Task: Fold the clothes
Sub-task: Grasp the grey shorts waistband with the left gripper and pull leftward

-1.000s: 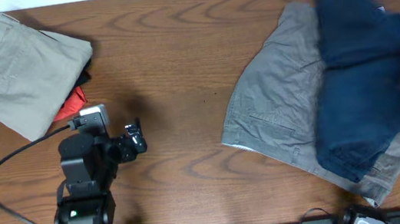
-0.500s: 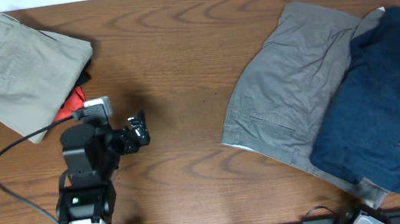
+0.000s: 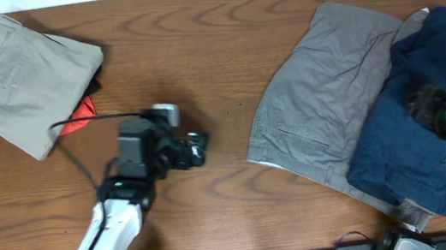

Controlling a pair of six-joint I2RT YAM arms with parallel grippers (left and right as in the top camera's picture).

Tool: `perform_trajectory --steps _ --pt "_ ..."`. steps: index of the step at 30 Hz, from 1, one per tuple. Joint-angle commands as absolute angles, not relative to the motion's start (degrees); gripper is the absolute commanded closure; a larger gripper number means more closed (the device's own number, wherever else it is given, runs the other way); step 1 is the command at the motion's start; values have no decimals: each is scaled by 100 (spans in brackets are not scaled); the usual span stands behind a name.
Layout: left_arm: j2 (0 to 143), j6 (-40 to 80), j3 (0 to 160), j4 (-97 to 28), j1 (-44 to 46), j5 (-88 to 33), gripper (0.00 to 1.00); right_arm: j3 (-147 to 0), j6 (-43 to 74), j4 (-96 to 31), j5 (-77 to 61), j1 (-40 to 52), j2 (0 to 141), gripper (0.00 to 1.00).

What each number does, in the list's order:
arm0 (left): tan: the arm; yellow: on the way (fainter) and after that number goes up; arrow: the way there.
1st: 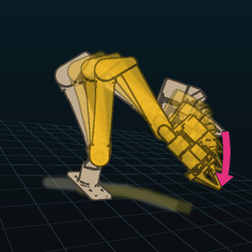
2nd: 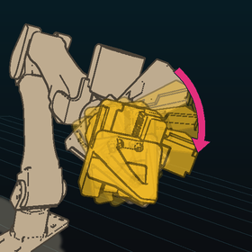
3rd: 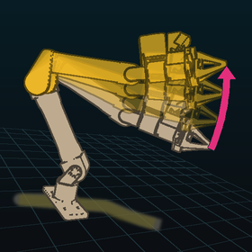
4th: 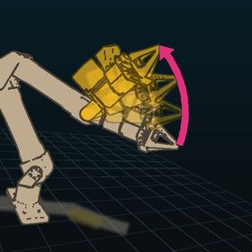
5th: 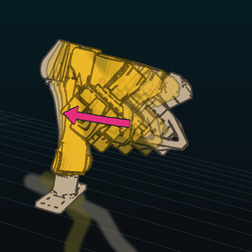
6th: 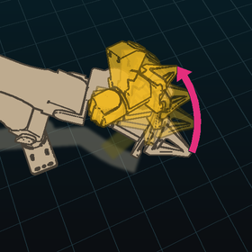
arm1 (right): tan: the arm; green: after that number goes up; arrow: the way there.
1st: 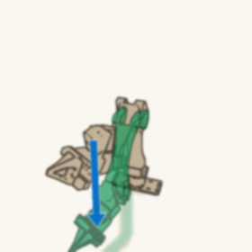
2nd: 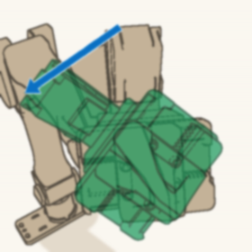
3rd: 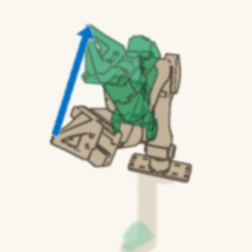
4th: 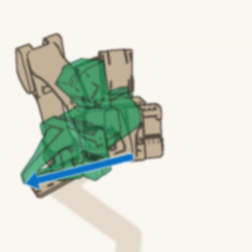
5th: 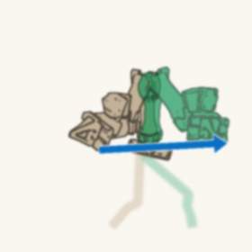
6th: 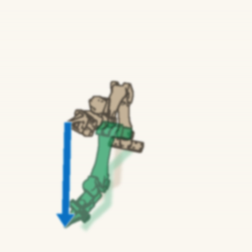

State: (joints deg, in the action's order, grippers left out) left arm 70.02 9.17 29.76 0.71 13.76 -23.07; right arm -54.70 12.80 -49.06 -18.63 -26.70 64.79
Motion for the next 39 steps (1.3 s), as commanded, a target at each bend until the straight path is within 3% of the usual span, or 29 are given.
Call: perform_trajectory --steps 1,14,30,34,36,39 --pt "7328 755 3063 220 1686 -2314 2 -5537 886 -4976 -2097 -2193 6893 39" --pt "8267 1170 3061 1347 2062 -2598 2 -5537 808 -4952 -1431 -1433 8851 36" --pt "9703 1284 3061 2235 3288 -2381 2 -5535 810 -5048 -1133 -1433 9035 36" --pt "10099 1649 3063 2700 3288 -2860 10 -5535 810 -5043 -1133 -1433 9035 36" --pt "10256 1822 3063 2864 3288 -2985 23 -5535 810 -5043 -1133 -1433 9035 36" --pt "10346 1887 3063 2877 3291 -3009 50 -5535 810 -5024 -1133 -1433 9032 37"
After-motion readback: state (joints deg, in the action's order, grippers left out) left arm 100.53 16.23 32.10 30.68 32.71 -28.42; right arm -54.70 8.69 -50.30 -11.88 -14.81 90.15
